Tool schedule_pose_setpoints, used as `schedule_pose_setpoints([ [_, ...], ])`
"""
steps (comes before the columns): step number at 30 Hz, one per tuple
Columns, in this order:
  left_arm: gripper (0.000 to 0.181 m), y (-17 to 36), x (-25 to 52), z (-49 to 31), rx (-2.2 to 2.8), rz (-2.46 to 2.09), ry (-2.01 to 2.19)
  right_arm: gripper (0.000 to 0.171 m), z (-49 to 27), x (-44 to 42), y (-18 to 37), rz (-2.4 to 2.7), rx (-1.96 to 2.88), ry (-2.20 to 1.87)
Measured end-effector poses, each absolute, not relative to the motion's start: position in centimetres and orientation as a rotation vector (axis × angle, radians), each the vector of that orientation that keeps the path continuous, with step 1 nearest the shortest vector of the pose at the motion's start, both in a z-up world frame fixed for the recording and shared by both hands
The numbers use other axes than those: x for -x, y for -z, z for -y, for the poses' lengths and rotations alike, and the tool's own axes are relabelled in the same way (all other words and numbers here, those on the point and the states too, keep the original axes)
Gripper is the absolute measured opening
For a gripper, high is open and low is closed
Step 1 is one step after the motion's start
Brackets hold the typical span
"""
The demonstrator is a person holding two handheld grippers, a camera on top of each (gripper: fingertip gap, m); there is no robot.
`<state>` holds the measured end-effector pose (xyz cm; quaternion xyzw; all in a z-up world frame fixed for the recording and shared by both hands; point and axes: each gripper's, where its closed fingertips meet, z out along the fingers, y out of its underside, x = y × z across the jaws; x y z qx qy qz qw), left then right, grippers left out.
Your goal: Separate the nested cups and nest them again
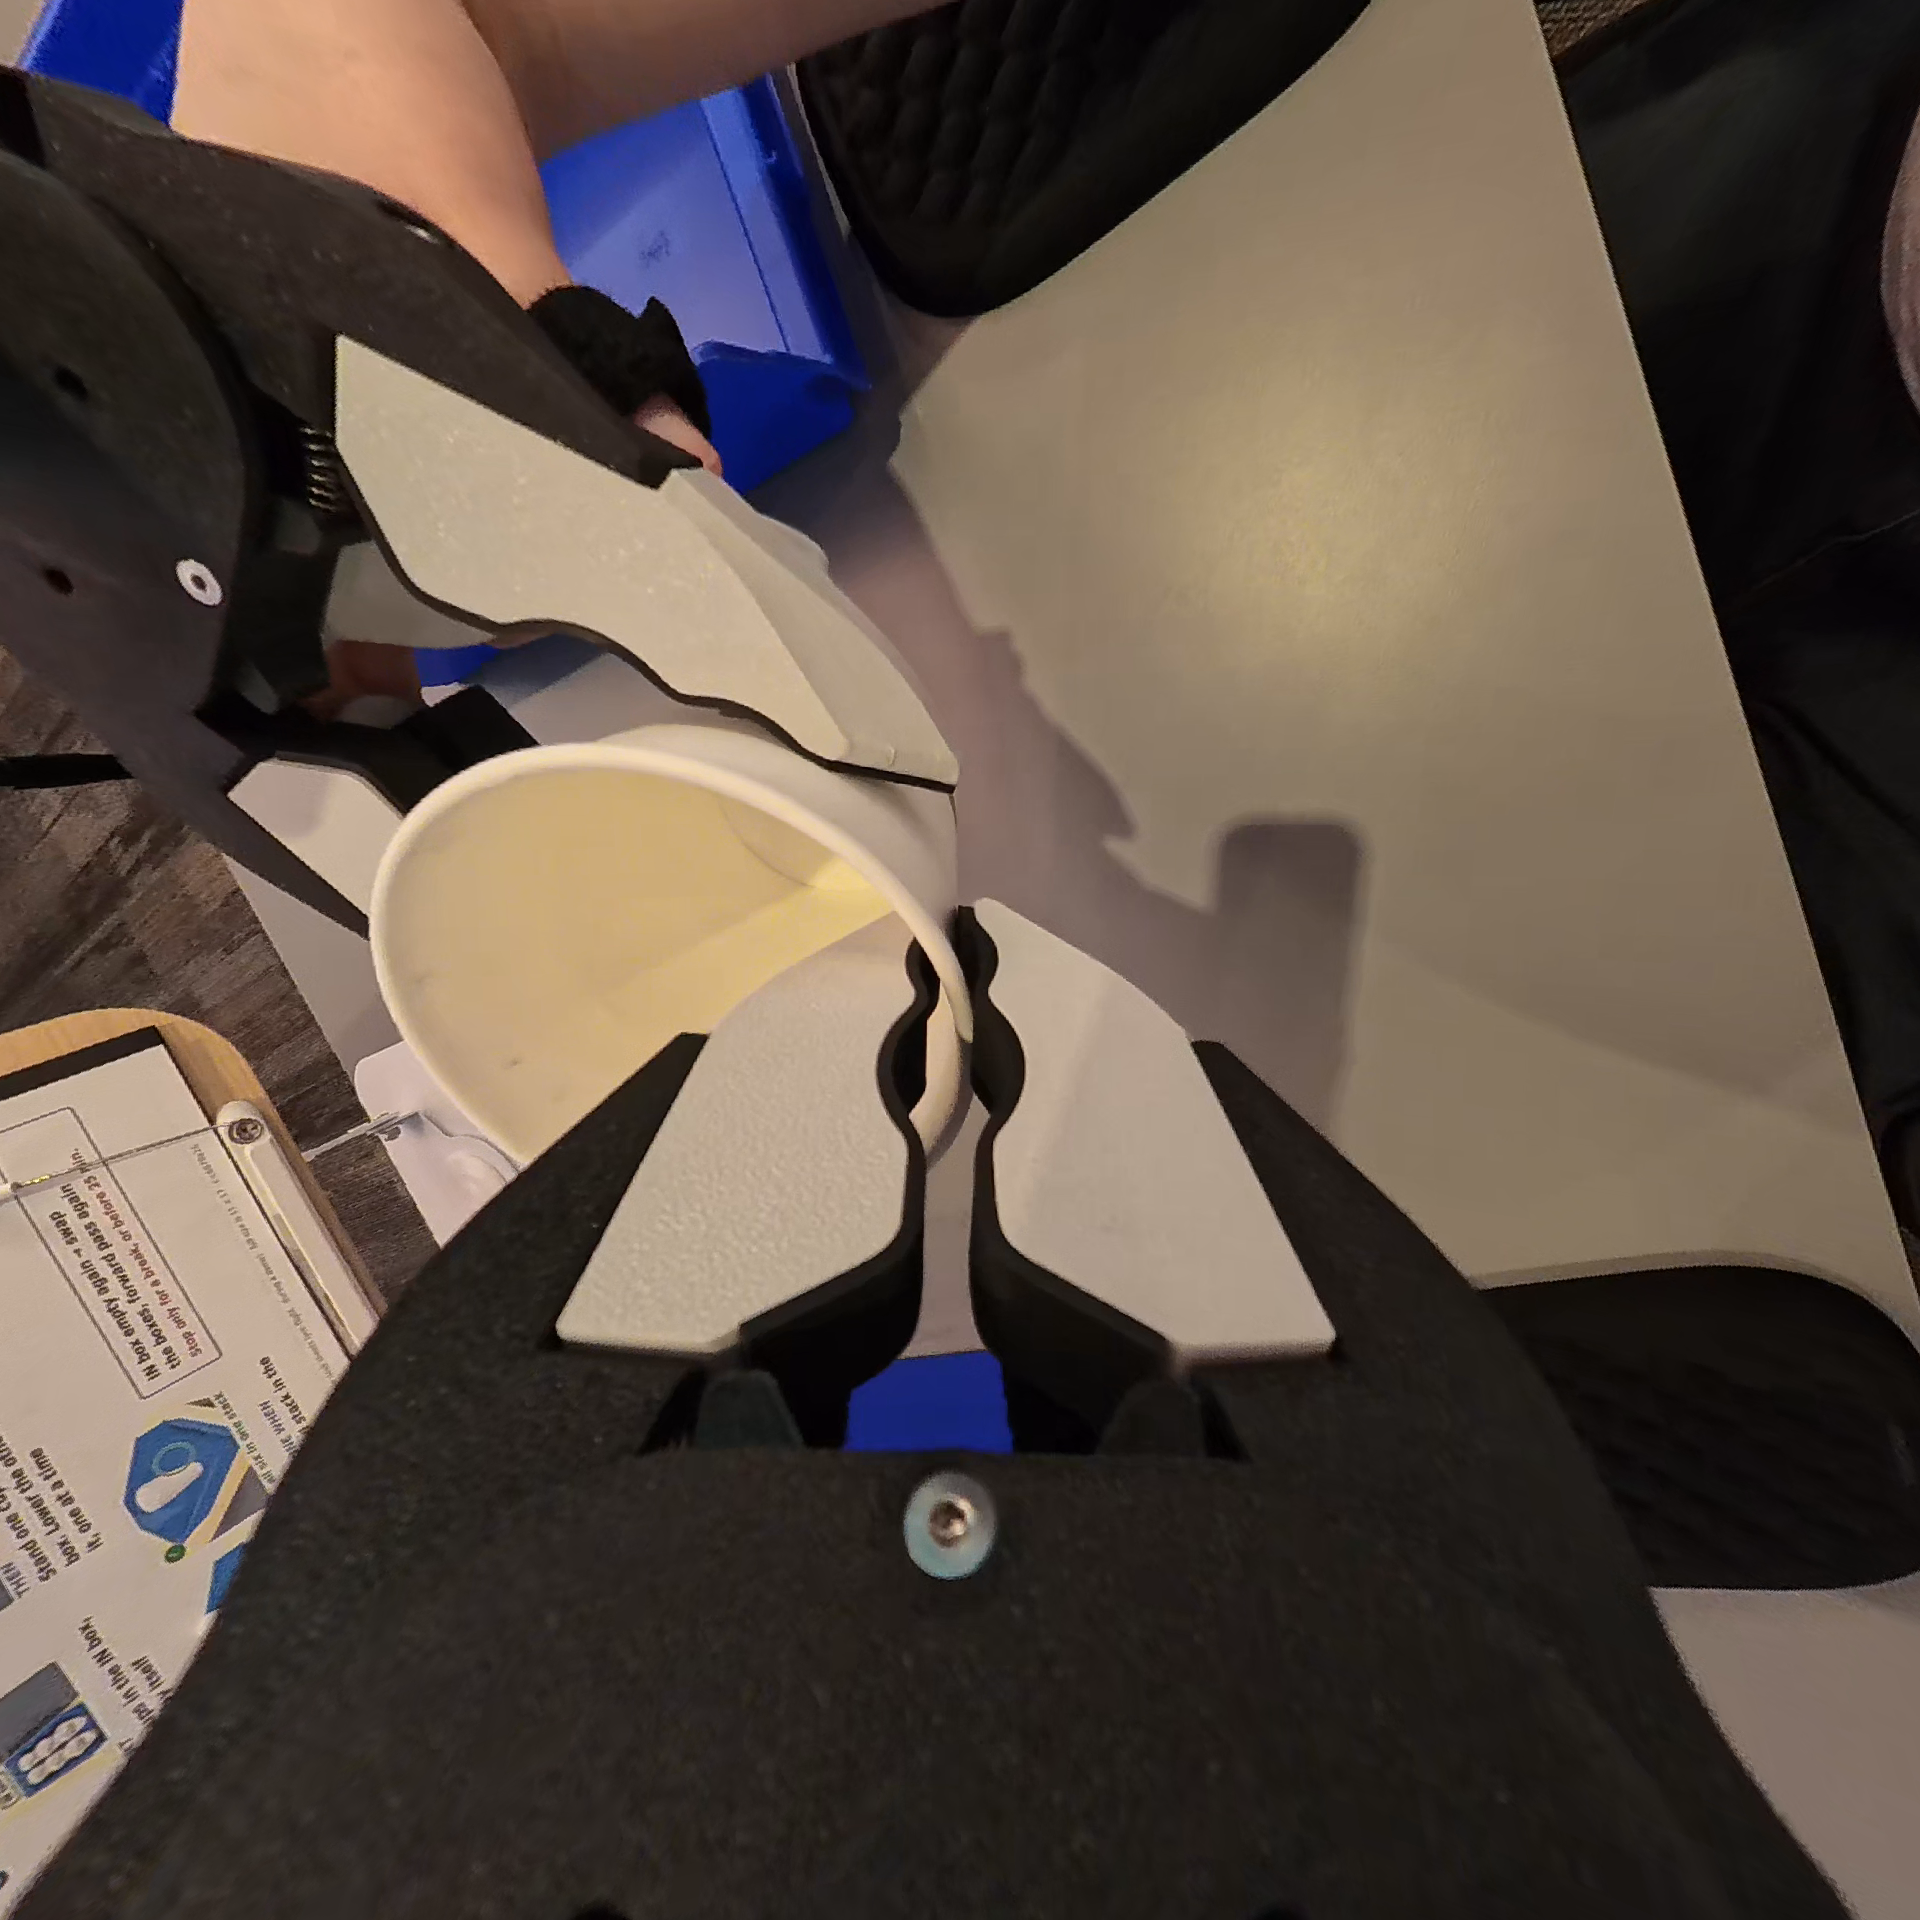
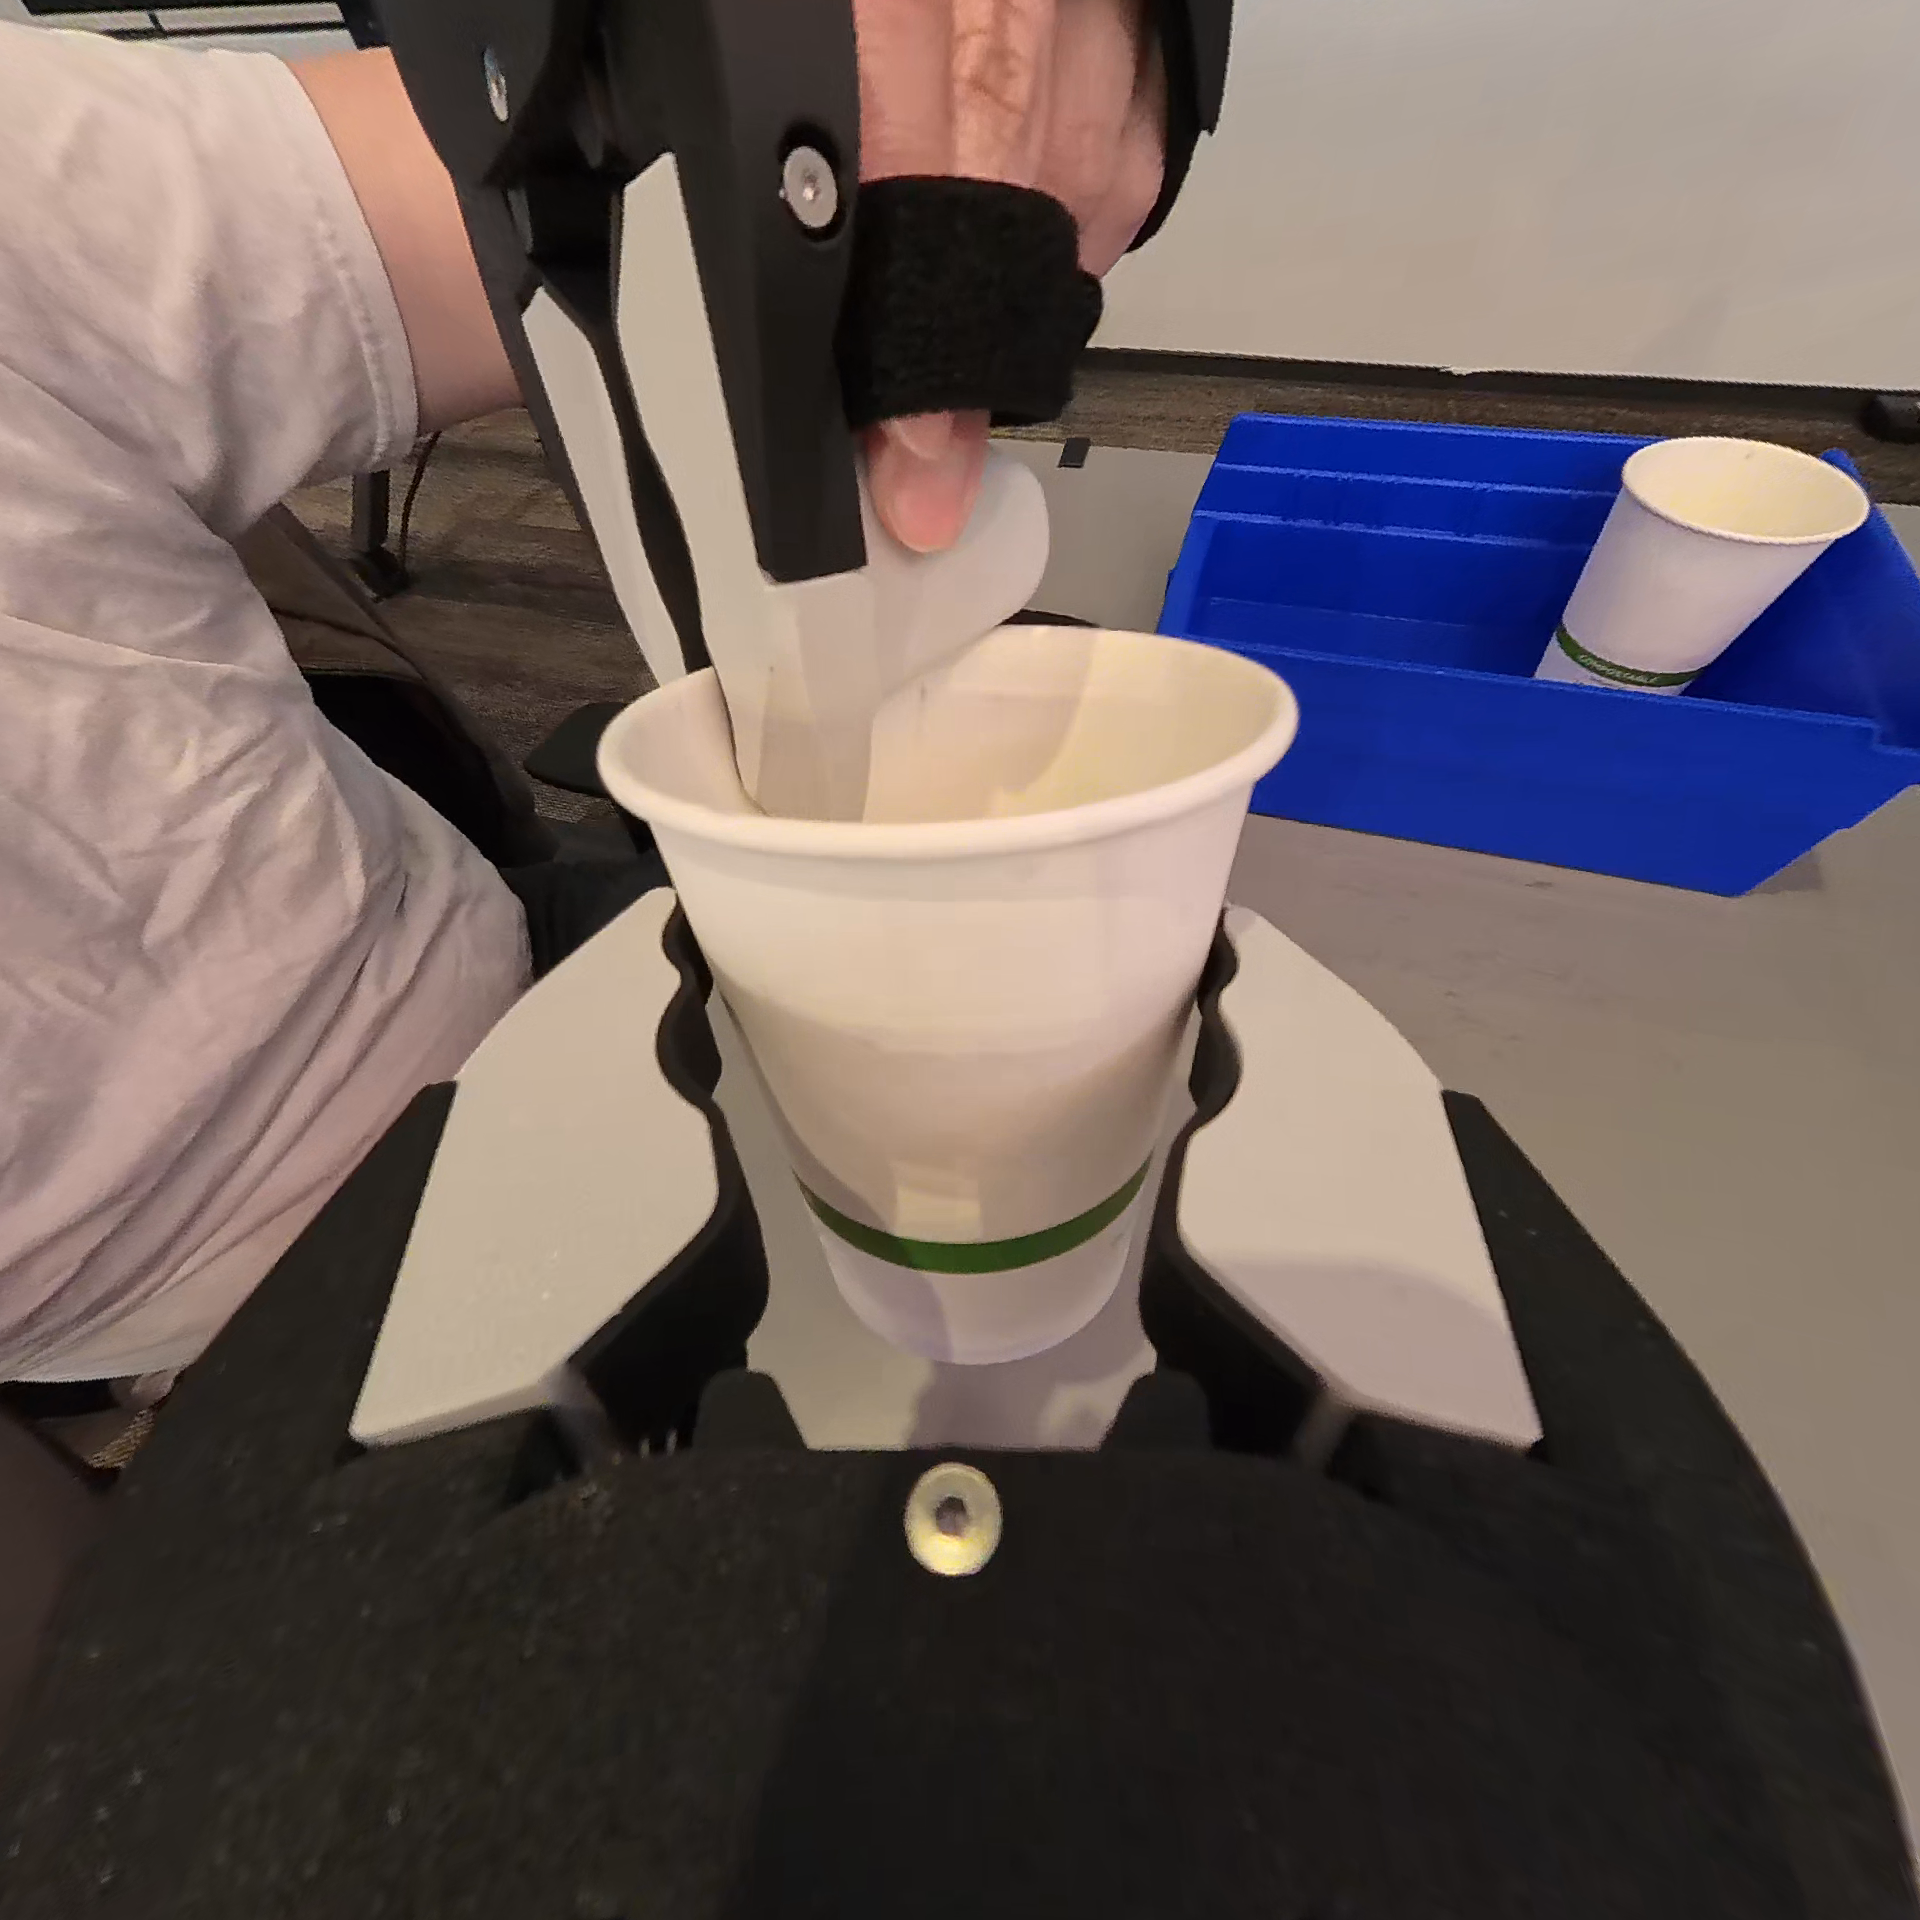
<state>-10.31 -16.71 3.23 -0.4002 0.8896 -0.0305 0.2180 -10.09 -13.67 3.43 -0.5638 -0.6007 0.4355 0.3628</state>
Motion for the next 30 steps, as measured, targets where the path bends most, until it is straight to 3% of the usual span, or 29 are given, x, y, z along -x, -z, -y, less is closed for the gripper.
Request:
schedule_pose_setpoints([
  [18,0.003,-2.9,9.9,17.3,1.088,-2.477,0.057,0.092,14.7,10.3,-2.5,1.634,1.446,-1.155],
  [25,0.027,-6.7,9.1,14.8,1.166,-2.202,0.106,0.092,12.3,8.8,-3.5,1.514,1.491,-1.06],
  [30,0.037,-11.1,10.4,12.4,1.236,-1.908,0.196,0.092,5.8,0.1,-7.7,1.084,1.559,-0.685],
])
